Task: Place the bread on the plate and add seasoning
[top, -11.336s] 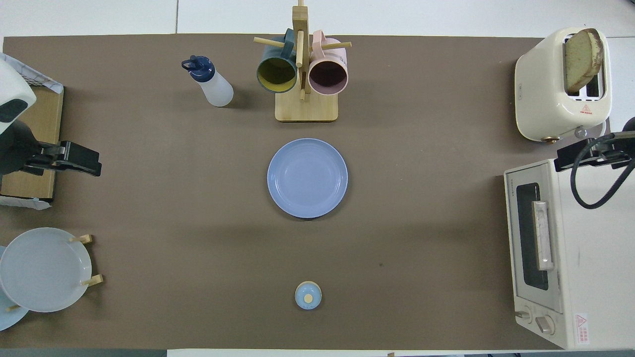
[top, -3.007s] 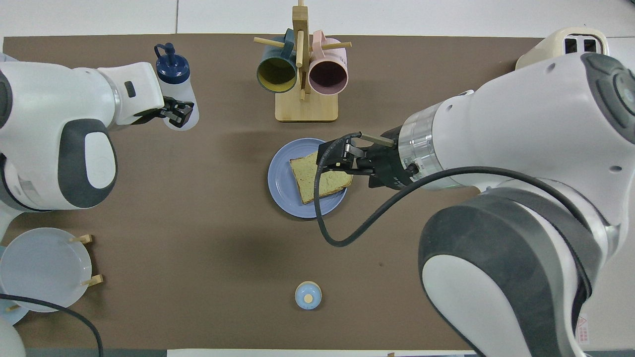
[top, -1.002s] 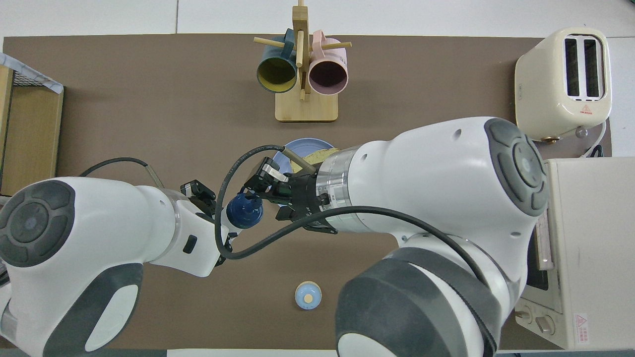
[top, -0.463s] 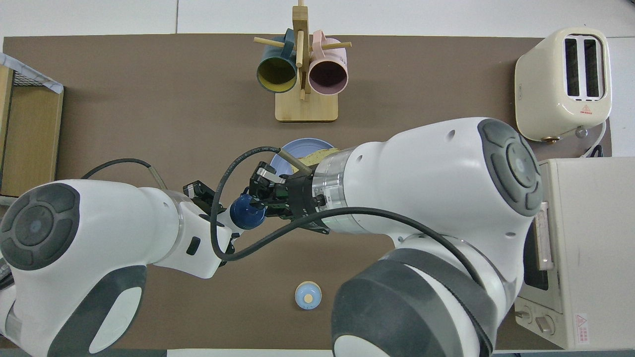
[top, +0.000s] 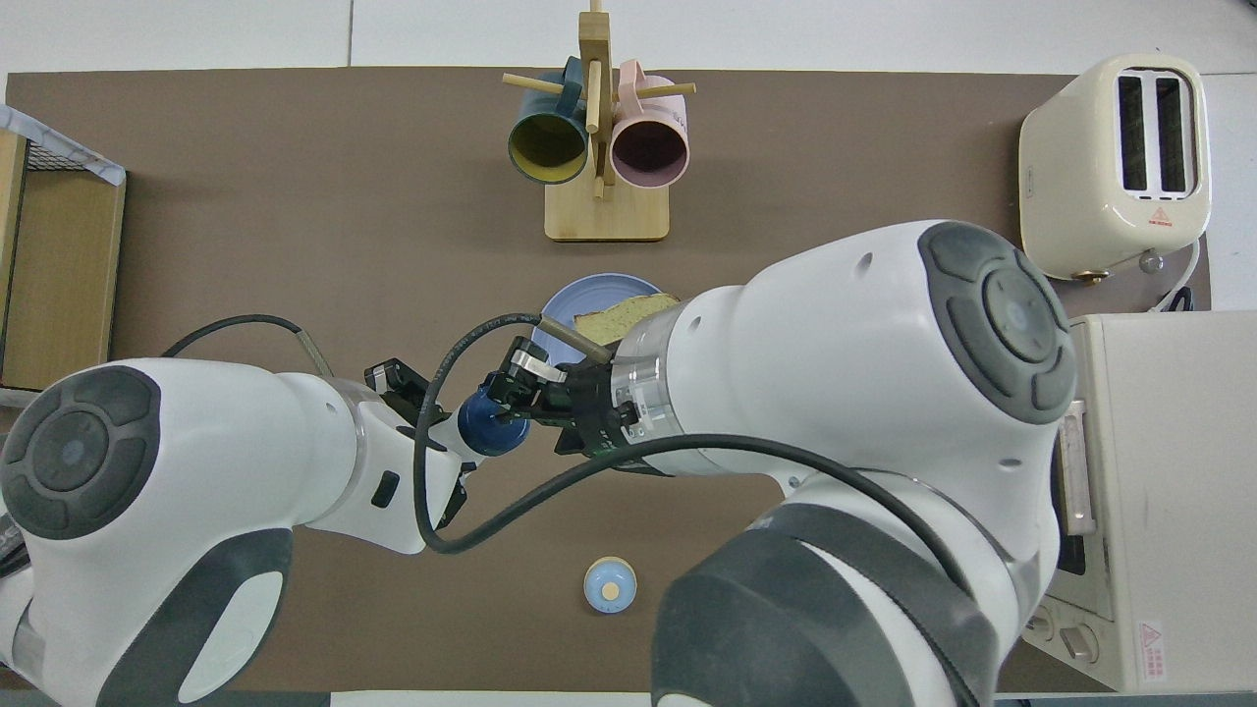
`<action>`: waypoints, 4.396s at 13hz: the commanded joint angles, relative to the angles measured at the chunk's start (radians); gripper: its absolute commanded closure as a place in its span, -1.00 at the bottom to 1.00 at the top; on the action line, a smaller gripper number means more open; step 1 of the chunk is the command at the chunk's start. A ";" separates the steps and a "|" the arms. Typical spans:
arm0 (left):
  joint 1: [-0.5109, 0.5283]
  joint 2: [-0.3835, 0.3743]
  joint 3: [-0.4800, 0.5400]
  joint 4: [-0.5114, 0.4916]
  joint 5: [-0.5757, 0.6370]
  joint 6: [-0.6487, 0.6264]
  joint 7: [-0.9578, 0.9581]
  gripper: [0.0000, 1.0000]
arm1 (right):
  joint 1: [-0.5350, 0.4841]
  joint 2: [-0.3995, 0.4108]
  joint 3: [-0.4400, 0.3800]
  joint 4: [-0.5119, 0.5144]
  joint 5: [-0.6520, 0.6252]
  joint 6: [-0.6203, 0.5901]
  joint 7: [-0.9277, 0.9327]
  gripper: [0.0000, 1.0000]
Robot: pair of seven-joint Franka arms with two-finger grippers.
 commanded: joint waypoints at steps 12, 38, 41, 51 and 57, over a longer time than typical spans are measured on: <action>-0.005 -0.033 0.004 -0.028 0.025 0.028 -0.022 1.00 | -0.025 0.024 -0.008 0.029 0.045 -0.019 0.027 1.00; -0.011 0.128 -0.023 0.134 0.359 -0.026 -0.021 1.00 | -0.445 -0.046 -0.042 0.026 -0.516 -0.410 -0.757 -1.00; -0.028 0.228 -0.026 0.179 0.471 -0.029 -0.022 1.00 | -0.501 0.013 -0.010 0.108 -0.544 -0.494 -0.777 -1.00; -0.223 0.522 -0.024 0.314 0.939 -0.311 -0.219 1.00 | -0.506 -0.033 -0.012 0.041 -0.532 -0.479 -0.840 -1.00; -0.271 0.656 -0.024 0.380 1.094 -0.442 -0.257 1.00 | -0.566 -0.033 -0.019 0.021 -0.532 -0.390 -0.843 -1.00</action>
